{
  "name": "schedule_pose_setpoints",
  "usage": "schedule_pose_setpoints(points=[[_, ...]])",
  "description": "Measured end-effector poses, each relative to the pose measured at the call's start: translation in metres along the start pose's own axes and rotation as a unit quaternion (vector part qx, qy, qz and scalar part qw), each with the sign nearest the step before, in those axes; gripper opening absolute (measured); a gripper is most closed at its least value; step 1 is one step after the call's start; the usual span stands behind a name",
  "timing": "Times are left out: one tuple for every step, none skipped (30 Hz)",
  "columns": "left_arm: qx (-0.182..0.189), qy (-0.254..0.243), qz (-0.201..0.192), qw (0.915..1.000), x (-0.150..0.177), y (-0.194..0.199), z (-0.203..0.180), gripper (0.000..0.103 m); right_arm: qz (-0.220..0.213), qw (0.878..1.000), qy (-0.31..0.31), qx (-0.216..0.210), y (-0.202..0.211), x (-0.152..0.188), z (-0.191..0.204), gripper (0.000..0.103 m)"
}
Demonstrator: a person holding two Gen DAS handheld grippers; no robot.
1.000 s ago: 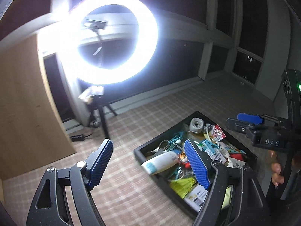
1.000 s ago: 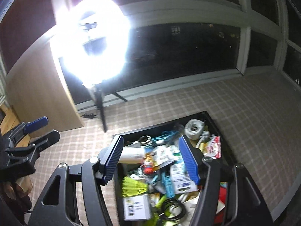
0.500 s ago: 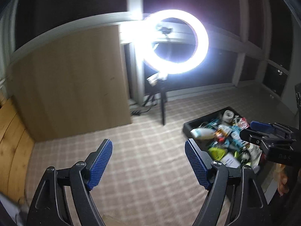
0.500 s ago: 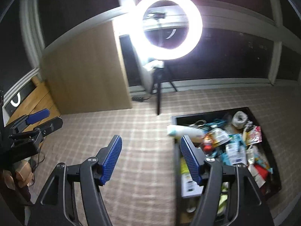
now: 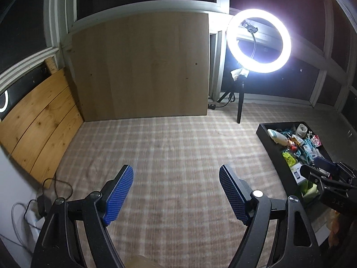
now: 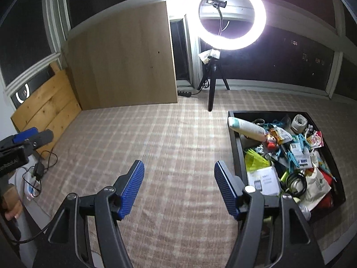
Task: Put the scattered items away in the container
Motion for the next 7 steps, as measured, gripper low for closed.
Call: schedule_pose_setpoints(points=[[0.000, 0.001, 0.000, 1.0000, 0.002, 0.001, 0.002, 0.078, 0.002, 1.000, -0.001, -0.001, 0.001, 0.003, 0.001, 0.064], [0.000, 0.003, 0.001, 1.0000, 0.004, 0.003, 0.004, 0.078, 0.002, 1.000, -0.002, -0.001, 0.002, 0.005, 0.002, 0.064], [0.001, 0.005, 0.001, 1.0000, 0.005, 0.004, 0.006, 0.078, 0.003, 1.000, -0.004, -0.001, 0.002, 0.005, 0.002, 0.064], [0.003, 0.008, 0.002, 1.0000, 0.007, 0.005, 0.008, 0.078, 0.004, 1.000, -0.004, -0.002, 0.004, 0.007, 0.003, 0.064], [0.005, 0.010, 0.001, 0.9999, 0.008, 0.007, 0.010, 0.078, 0.004, 1.000, -0.004, -0.001, 0.004, 0.007, 0.004, 0.064], [0.003, 0.012, -0.001, 0.9999, 0.009, 0.008, 0.011, 0.078, 0.004, 1.000, -0.002, 0.001, 0.005, 0.009, 0.005, 0.064], [0.001, 0.012, -0.002, 0.9999, 0.009, 0.008, 0.013, 0.078, 0.004, 1.000, 0.000, 0.002, 0.006, 0.010, 0.006, 0.064]])
Point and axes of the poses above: each gripper's, at about its wrist camera, not at the fingertips, and y roughly against the way its jaws point, z to its left, x to its underside, the point moved 6 cm from there along -y, roughly the way its jaws point, and after that the axes turned 4 degrees about z, right-handed, at the moved point
